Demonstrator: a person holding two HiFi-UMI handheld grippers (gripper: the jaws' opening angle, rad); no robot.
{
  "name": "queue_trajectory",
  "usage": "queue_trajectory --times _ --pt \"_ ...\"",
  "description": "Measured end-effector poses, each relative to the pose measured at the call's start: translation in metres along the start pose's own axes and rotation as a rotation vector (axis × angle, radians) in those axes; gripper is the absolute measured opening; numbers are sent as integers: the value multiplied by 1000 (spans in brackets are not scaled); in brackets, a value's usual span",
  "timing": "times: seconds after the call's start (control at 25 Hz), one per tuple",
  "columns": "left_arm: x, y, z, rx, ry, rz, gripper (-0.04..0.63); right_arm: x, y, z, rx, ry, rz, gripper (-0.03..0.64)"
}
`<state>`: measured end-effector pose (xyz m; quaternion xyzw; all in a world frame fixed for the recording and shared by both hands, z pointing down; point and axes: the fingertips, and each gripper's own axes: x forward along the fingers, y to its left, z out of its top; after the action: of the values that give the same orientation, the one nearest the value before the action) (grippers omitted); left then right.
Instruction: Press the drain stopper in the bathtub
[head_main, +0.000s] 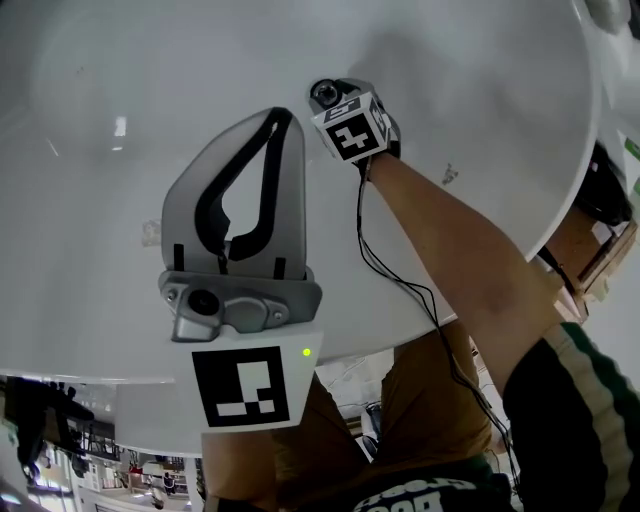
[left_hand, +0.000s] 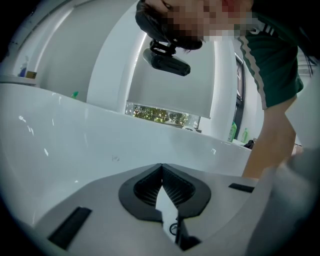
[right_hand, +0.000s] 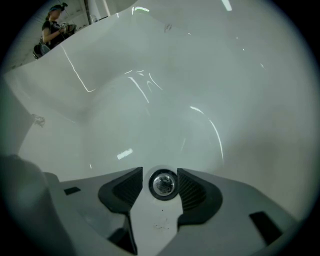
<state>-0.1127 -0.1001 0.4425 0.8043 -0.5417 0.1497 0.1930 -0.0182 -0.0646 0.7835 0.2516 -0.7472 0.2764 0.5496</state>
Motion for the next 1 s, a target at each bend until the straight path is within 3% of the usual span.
queue_trajectory --times 0.6,1.0 --pt "-15 -38 15 9 56 -9 9 -86 8 16 -34 -103 71 213" --pt "-30 -65 55 66 39 -35 9 -176 12 36 -65 -233 84 225"
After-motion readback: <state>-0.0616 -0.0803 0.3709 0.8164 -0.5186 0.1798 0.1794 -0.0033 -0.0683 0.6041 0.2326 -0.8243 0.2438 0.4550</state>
